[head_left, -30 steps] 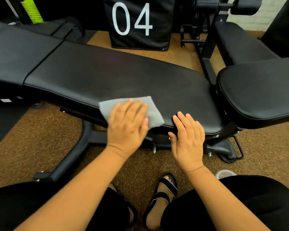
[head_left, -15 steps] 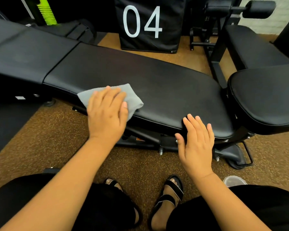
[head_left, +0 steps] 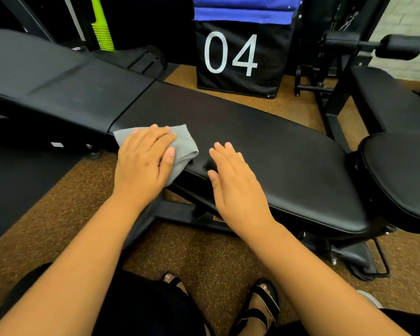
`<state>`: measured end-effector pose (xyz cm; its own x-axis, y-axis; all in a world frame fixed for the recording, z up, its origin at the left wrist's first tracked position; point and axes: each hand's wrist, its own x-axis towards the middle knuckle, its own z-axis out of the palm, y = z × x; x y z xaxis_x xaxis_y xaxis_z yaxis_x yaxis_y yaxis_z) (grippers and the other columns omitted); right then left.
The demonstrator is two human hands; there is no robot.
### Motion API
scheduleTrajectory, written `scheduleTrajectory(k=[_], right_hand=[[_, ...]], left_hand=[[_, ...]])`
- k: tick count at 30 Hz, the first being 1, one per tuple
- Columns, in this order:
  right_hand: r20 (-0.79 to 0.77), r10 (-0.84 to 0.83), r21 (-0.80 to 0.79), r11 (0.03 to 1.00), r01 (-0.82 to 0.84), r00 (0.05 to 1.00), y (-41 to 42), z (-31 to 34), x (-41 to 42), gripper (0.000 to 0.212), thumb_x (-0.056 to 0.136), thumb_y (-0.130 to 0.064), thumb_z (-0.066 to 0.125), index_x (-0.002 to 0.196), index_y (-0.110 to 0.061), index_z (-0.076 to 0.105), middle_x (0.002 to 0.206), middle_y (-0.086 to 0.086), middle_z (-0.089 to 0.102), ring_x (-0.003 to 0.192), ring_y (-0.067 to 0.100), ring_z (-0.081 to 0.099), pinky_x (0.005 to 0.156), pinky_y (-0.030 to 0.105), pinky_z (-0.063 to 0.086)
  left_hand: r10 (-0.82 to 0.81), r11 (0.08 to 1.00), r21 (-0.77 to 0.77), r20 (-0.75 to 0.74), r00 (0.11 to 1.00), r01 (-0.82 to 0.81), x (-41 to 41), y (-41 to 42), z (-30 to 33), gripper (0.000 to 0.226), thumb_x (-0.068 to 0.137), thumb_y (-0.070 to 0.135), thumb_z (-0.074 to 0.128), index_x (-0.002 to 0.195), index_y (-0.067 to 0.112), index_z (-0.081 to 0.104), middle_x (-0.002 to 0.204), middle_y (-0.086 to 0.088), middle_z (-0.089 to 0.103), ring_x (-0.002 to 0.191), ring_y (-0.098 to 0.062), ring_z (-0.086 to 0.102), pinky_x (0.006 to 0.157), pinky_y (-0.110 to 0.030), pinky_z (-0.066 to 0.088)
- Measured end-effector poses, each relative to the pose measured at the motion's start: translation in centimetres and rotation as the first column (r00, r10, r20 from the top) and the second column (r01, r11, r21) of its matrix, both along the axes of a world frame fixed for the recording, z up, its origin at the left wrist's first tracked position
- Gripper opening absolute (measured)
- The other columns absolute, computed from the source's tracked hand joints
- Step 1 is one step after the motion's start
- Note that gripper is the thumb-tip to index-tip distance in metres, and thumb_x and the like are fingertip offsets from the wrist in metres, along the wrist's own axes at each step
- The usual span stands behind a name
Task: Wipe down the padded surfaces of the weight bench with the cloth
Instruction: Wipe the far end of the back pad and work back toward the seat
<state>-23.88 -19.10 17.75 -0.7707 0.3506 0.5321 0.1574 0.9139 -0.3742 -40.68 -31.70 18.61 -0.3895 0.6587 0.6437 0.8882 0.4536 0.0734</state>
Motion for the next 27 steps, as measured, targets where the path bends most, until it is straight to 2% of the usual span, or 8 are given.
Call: scheduleTrajectory(k=[3, 6, 10, 13, 17, 21, 25, 27], right_hand=[[0.011, -0.029, -0.018, 0.999, 0.029, 1.000, -0.3, -0.3, -0.4, 0.047, 0.101, -0.028, 0.032, 0.140, -0.005, 0.045, 0.150, 0.010, 0.042, 0.145, 0.026, 0.028, 0.120, 0.037, 0.017], [0.045, -0.076, -0.030, 0.997, 0.078, 0.996, -0.5, -1.3, 0.1, 0.049, 0.098, -0.030, 0.031, 0.138, -0.008, 0.047, 0.148, 0.009, 0.044, 0.144, 0.028, 0.030, 0.120, 0.040, 0.020], [0.101, -0.210, 0.128, 0.972, 0.196, 0.973, 0.1, -2.6, 1.5, 0.051, 0.099, -0.037, 0.036, 0.140, -0.008, 0.047, 0.146, 0.010, 0.047, 0.140, 0.031, 0.038, 0.115, 0.043, 0.029], [0.113, -0.254, 0.276, 0.937, 0.216, 0.961, 0.3, -3.5, 2.2, 0.052, 0.099, -0.036, 0.043, 0.141, -0.005, 0.046, 0.147, 0.012, 0.046, 0.138, 0.033, 0.040, 0.112, 0.046, 0.035], [0.073, -0.272, 0.322, 0.917, 0.236, 0.959, 0.3, -4.1, 2.0, 0.051, 0.100, -0.034, 0.043, 0.141, -0.005, 0.045, 0.147, 0.013, 0.046, 0.137, 0.034, 0.041, 0.111, 0.046, 0.037], [0.039, -0.264, 0.332, 0.913, 0.237, 0.964, 0.4, -4.5, 2.0, 0.051, 0.100, -0.033, 0.046, 0.142, -0.004, 0.045, 0.148, 0.013, 0.045, 0.138, 0.034, 0.039, 0.113, 0.045, 0.034], [0.019, -0.261, 0.344, 0.908, 0.239, 0.965, 0.6, -4.8, 1.9, 0.051, 0.099, -0.032, 0.047, 0.142, -0.004, 0.043, 0.148, 0.014, 0.043, 0.139, 0.034, 0.039, 0.113, 0.046, 0.033], [0.019, -0.258, 0.350, 0.907, 0.235, 0.966, 0.6, -4.9, 1.9, 0.051, 0.100, -0.032, 0.047, 0.142, -0.003, 0.044, 0.148, 0.015, 0.044, 0.138, 0.034, 0.039, 0.113, 0.046, 0.033]], left_hand=[[0.035, 0.999, 0.007, 0.024, 0.999, -0.035, 1.3, 0.3, -0.6, 0.040, 0.102, 0.031, 0.035, 0.127, 0.014, 0.061, 0.134, -0.004, 0.058, 0.133, -0.026, 0.045, 0.114, -0.045, 0.028], [-0.065, 0.998, -0.027, -0.022, 0.998, 0.065, 4.0, 1.5, -2.0, 0.042, 0.102, 0.033, 0.037, 0.128, 0.013, 0.062, 0.134, -0.004, 0.059, 0.131, -0.025, 0.047, 0.114, -0.045, 0.029], [-0.127, 0.991, -0.039, -0.067, 0.990, 0.124, 3.0, 1.6, -1.5, 0.040, 0.102, 0.034, 0.039, 0.127, 0.014, 0.063, 0.131, -0.004, 0.061, 0.129, -0.025, 0.050, 0.111, -0.039, 0.031], [-0.041, 0.998, 0.036, -0.035, 0.999, 0.042, 0.0, 1.0, 0.0, 0.035, 0.101, 0.028, 0.040, 0.118, 0.012, 0.066, 0.124, -0.006, 0.064, 0.123, -0.027, 0.053, 0.105, -0.036, 0.033], [0.074, 0.989, 0.126, 0.034, 0.997, -0.078, -2.2, 0.2, 1.0, 0.033, 0.101, 0.026, 0.040, 0.111, 0.012, 0.067, 0.119, -0.005, 0.066, 0.118, -0.030, 0.055, 0.103, -0.039, 0.036], [0.012, 0.997, 0.075, 0.042, 0.999, -0.015, 1.8, 1.2, -0.8, 0.037, 0.100, 0.030, 0.040, 0.122, 0.013, 0.065, 0.128, -0.005, 0.061, 0.127, -0.030, 0.050, 0.108, -0.048, 0.035], [-0.084, 0.996, -0.001, -0.032, 0.996, 0.084, 4.8, 1.2, -2.8, 0.041, 0.101, 0.034, 0.040, 0.132, 0.015, 0.060, 0.138, -0.003, 0.057, 0.133, -0.024, 0.046, 0.117, -0.041, 0.026], [-0.079, 0.997, -0.028, -0.056, 0.995, 0.077, 3.3, 1.1, -2.0, 0.041, 0.101, 0.035, 0.040, 0.130, 0.015, 0.062, 0.136, -0.004, 0.058, 0.131, -0.025, 0.048, 0.113, -0.041, 0.029]])
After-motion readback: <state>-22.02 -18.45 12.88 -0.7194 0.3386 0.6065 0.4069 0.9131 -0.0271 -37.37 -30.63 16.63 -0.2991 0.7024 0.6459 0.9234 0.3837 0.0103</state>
